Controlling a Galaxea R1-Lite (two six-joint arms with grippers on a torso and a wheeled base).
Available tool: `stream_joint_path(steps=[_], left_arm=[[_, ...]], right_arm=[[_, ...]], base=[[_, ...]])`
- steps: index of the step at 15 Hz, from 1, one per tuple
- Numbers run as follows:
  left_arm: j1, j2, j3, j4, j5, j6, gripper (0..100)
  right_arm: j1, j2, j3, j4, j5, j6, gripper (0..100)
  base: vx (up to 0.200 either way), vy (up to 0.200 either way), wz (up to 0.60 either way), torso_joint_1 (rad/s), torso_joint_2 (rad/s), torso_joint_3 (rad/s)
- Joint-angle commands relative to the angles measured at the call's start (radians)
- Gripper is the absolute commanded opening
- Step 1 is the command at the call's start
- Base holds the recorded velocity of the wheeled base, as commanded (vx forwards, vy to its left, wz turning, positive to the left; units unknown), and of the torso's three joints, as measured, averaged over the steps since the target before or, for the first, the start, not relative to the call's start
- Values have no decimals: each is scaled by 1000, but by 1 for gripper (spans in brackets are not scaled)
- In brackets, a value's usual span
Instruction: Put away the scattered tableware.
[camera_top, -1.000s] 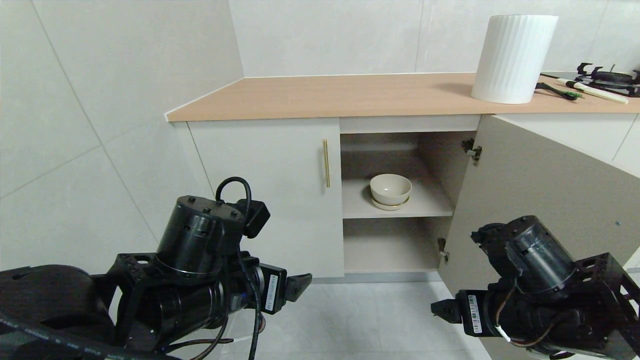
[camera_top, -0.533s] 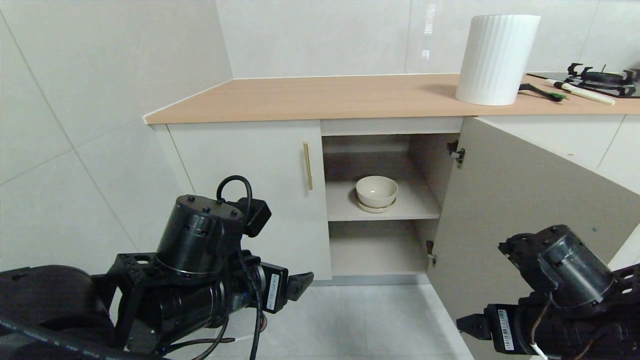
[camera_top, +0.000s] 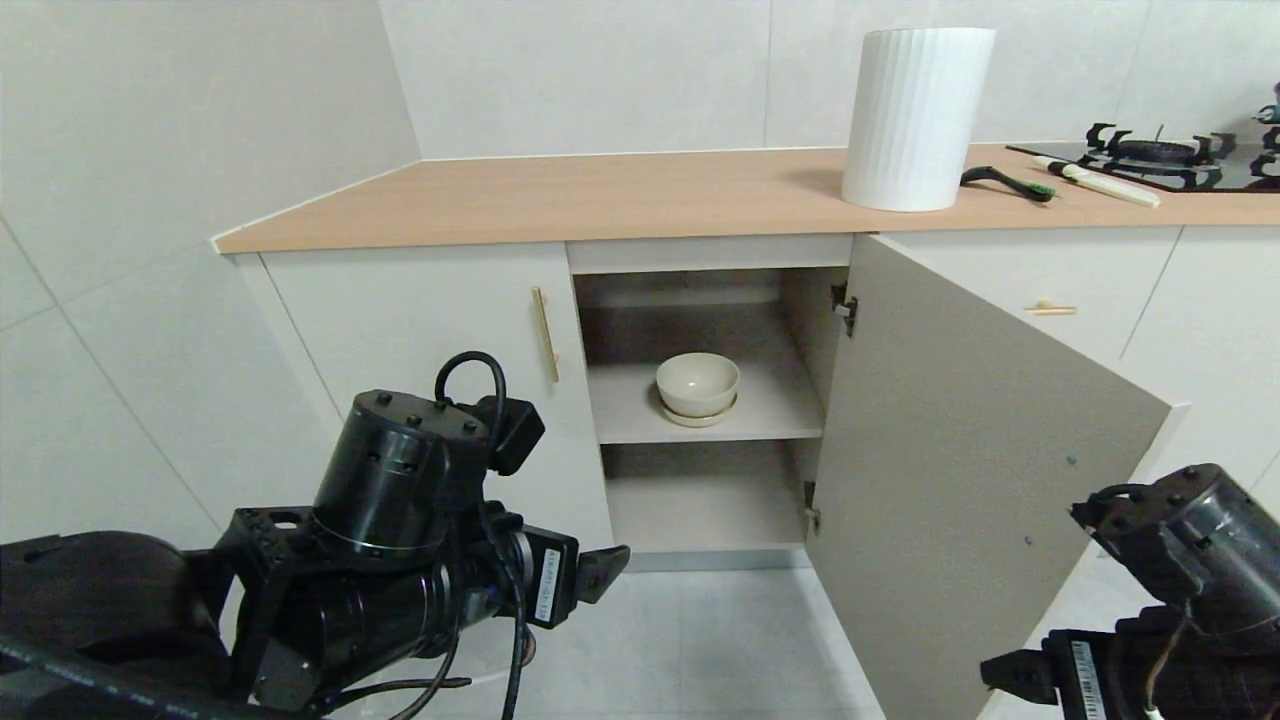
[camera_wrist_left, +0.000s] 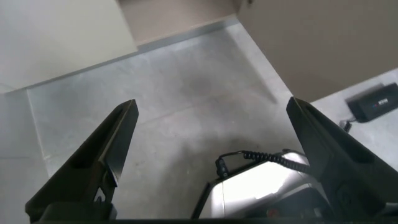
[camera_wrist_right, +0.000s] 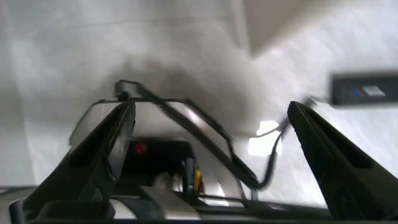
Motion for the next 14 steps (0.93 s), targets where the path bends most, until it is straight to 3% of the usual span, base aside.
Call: stream_joint_path(steps=[1,3,5,6,7,8,9,11,14], left_arm=[[1,-1,-1,1,1,-1,100],[1,-1,-3,1,1,-1,100],[2,-4,-3,1,1,-1,100],[2,-10,-4,1,1,-1,100],[2,-10,-4,1,1,-1,100],[2,-14,-4,1,1,-3,100],[2,-15,-6,1,1,-3,100],[4,-15,-10,1,1,-3,100],[2,-15,-10,1,1,-3,100]], right_arm=[[-60,-74,-1,60,8,-8,100],[-121,-148,-3,160,22,-17,100],[-293,-146,-4,151,23,-69,100],[-377,-138,-6,116,31,-126,100],[-391,-137,-6,105,32,-135,100],[-549,-94,-16,-15,35,-224,100],[-619,-52,-33,-53,37,-256,100],[-687,12,-72,-91,97,-273,100],[-695,93,-102,-202,117,-270,100]], base=[[0,0,0,0,0,0],[0,0,0,0,0,0],[0,0,0,0,0,0],[0,0,0,0,0,0],[0,0,0,0,0,0],[0,0,0,0,0,0],[0,0,0,0,0,0],[0,0,0,0,0,0],[0,0,0,0,0,0]])
